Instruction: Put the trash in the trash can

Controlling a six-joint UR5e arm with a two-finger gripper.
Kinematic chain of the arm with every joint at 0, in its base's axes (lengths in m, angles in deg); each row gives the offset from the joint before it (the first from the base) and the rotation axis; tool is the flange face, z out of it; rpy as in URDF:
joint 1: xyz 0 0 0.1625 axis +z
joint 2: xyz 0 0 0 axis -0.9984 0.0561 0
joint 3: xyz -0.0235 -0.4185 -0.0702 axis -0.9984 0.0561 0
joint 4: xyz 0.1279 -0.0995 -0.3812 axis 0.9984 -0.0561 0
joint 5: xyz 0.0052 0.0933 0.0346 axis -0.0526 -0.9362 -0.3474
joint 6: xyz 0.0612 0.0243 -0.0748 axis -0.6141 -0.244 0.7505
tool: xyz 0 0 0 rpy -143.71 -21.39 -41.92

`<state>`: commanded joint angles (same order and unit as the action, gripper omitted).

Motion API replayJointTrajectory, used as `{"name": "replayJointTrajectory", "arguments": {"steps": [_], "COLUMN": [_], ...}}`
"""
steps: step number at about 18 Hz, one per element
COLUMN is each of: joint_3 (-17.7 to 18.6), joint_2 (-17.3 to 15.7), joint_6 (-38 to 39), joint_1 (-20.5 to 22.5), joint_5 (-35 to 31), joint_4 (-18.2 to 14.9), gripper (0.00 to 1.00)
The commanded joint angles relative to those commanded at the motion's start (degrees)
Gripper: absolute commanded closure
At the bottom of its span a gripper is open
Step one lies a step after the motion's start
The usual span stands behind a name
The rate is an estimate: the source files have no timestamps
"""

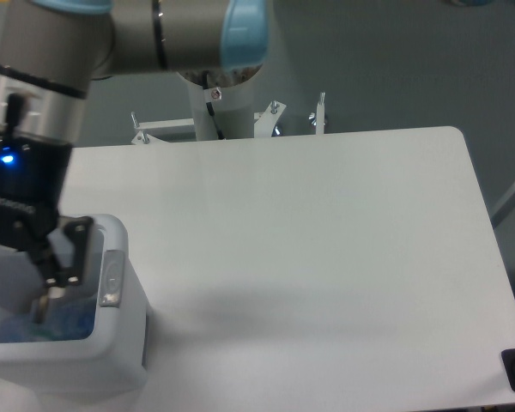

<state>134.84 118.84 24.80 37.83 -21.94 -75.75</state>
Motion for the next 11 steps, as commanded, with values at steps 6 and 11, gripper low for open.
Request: {"name": "replayJointTrajectory", "arguments": {"steps": [6,11], "joint_3": [1.3,3.8], "joint_2": [-0.6,-2.5], "joint_6": [-19.5,-34.4], "joint_1": [5.0,7.7], "joint_5": [-11.0,-16.8], "joint_4": [-9.8,-19.0], "gripper": [0.00,0.00]}}
